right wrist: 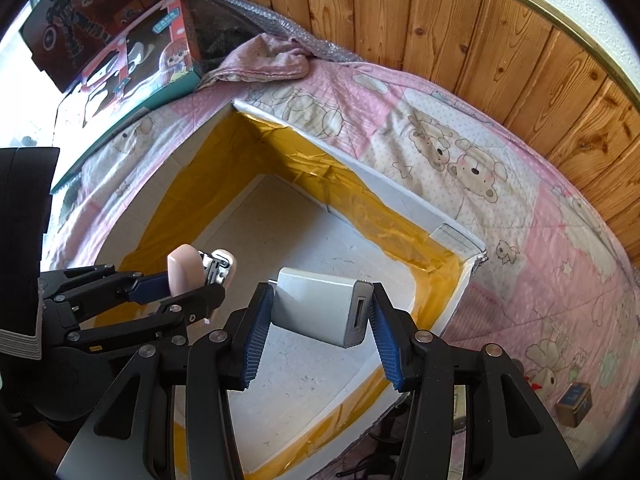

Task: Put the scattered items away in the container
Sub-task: 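Open the left tool to drop the pink stapler into the box, then withdraw both tools from the box toward the remaining items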

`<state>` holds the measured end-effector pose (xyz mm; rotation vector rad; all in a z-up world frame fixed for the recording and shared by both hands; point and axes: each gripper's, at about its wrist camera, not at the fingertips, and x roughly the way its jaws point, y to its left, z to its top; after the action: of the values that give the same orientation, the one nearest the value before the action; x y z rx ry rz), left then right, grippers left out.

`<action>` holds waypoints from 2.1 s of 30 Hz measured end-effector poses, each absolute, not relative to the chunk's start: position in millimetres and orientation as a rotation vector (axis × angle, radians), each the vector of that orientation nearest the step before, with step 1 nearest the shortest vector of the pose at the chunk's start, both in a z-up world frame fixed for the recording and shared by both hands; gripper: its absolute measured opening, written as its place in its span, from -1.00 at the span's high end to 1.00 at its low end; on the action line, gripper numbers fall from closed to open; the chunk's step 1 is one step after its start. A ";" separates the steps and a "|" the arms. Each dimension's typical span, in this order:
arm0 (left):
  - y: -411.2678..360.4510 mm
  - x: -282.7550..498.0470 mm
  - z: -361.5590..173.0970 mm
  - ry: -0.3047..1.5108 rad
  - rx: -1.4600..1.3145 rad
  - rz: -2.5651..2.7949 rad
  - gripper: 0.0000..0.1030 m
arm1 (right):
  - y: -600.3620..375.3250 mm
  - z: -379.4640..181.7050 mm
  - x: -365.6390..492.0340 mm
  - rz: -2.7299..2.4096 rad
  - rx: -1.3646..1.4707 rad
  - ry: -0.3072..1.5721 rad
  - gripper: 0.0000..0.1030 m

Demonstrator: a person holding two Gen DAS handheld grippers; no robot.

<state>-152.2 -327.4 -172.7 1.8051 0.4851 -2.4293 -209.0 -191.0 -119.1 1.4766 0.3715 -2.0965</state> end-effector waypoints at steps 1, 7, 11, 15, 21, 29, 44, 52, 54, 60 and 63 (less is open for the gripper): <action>-328.6 -153.6 -175.2 0.499 1.806 -2.428 0.45 | -188.6 -119.7 -209.5 -2.098 1.481 0.357 -0.01; -334.4 -150.6 -175.3 0.527 1.792 -2.417 0.35 | -164.7 -109.1 -200.9 -2.118 1.499 0.206 -0.01; -335.7 -142.2 -164.1 0.539 1.767 -2.424 0.35 | -147.5 -99.7 -181.9 -2.112 1.502 0.108 -0.01; -341.4 -122.7 -145.6 0.575 1.726 -2.422 0.35 | -133.5 -94.4 -155.2 -2.101 1.499 0.064 0.03; -333.7 -86.1 -122.6 0.532 1.725 -2.442 0.35 | -111.5 -92.8 -117.3 -2.093 1.500 0.001 0.04; -292.2 -56.9 -90.3 0.428 1.722 -2.530 0.35 | -79.7 -89.9 -77.4 -2.115 1.500 -0.100 0.04; -197.0 -17.4 -47.0 0.195 1.745 -2.735 0.35 | 1.6 -100.1 -12.5 -2.200 1.533 -0.332 0.04; -157.5 -6.1 -48.2 0.086 1.810 -2.792 0.35 | 46.9 -114.4 6.6 -2.262 1.574 -0.495 0.04; -148.1 -6.2 -52.8 0.061 1.840 -2.798 0.35 | 58.0 -118.5 10.1 -2.275 1.587 -0.536 0.04; -121.7 -16.4 -77.8 0.094 1.980 -2.776 0.35 | 91.3 -130.2 16.1 -2.328 1.628 -0.653 0.04; -106.5 -26.0 -94.0 0.116 2.046 -2.745 0.35 | 112.0 -136.2 15.9 -2.361 1.651 -0.725 0.04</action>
<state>-26.0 -106.5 -94.0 2.0459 0.1164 -2.7453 15.9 112.0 -136.2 1.6506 -0.7252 -2.3611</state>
